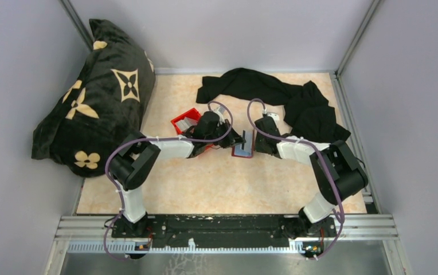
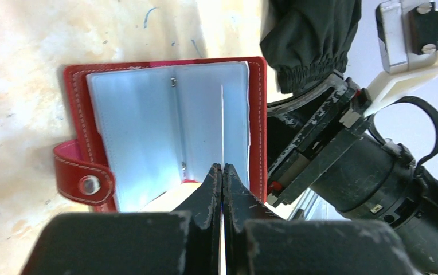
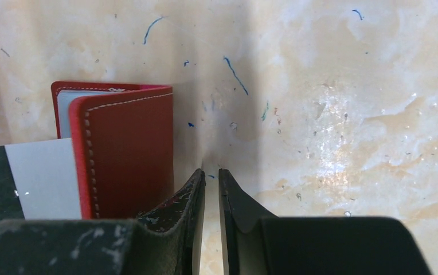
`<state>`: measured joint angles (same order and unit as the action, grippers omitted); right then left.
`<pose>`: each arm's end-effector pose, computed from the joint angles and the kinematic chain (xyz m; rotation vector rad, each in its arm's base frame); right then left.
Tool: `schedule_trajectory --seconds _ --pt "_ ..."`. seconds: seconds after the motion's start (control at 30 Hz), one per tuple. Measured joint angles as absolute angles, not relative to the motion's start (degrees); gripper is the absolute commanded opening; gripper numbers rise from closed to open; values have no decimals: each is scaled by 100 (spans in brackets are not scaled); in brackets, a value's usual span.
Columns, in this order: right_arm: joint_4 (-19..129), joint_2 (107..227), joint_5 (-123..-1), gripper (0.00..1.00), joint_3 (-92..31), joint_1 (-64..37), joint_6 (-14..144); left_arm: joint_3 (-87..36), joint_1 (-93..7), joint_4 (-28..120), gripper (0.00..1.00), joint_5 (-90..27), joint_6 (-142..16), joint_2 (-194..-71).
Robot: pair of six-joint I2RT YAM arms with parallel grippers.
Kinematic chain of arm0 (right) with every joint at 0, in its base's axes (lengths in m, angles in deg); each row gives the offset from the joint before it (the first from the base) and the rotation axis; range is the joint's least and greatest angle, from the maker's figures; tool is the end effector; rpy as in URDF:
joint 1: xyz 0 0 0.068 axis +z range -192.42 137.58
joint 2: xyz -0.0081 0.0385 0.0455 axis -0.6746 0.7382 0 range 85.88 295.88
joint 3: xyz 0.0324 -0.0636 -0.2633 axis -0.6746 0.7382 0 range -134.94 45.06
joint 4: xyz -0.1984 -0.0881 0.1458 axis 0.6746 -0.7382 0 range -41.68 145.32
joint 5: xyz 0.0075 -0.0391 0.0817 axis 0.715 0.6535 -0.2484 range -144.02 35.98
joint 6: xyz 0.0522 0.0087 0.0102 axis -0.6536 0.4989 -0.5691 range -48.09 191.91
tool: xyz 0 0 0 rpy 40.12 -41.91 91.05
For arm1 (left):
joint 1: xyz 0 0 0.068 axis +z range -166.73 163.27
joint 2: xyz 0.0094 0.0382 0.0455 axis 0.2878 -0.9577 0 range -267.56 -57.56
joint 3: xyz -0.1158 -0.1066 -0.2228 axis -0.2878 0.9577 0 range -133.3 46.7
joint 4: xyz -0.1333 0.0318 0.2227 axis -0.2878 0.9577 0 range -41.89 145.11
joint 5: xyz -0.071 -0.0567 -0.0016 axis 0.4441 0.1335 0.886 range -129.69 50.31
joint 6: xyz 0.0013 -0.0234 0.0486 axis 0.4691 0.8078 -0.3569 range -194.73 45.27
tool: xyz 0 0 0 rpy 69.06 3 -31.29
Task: Put the credit cards into the card holder
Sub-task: Open the card holder at the center of the board.
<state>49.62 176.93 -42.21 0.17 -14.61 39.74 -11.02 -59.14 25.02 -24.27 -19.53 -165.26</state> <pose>0.2732 0.1359 0.1567 0.1813 2.4536 0.2046 0.2892 -0.2770 0.1669 -0.0658 2.2996 -1.2638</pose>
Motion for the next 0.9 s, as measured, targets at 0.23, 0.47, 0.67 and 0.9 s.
schedule_trajectory --seconds 0.23,0.47,0.67,0.9 --pt "4884 17559 -4094 16 133 -1546 3968 -1373 -6043 2541 0 -2444 -1997 -16690" --pt "4626 17321 -3902 15 232 -1839 3937 -1460 -6139 2600 0 -2457 -2019 -16870" --pt "4549 17181 -3751 16 232 -1973 3859 -1563 -6211 2681 0 -2473 -2038 -16966" --pt "4433 16781 -3454 15 232 -2023 3835 -1661 -6288 2744 0 -2501 -2060 -17047"
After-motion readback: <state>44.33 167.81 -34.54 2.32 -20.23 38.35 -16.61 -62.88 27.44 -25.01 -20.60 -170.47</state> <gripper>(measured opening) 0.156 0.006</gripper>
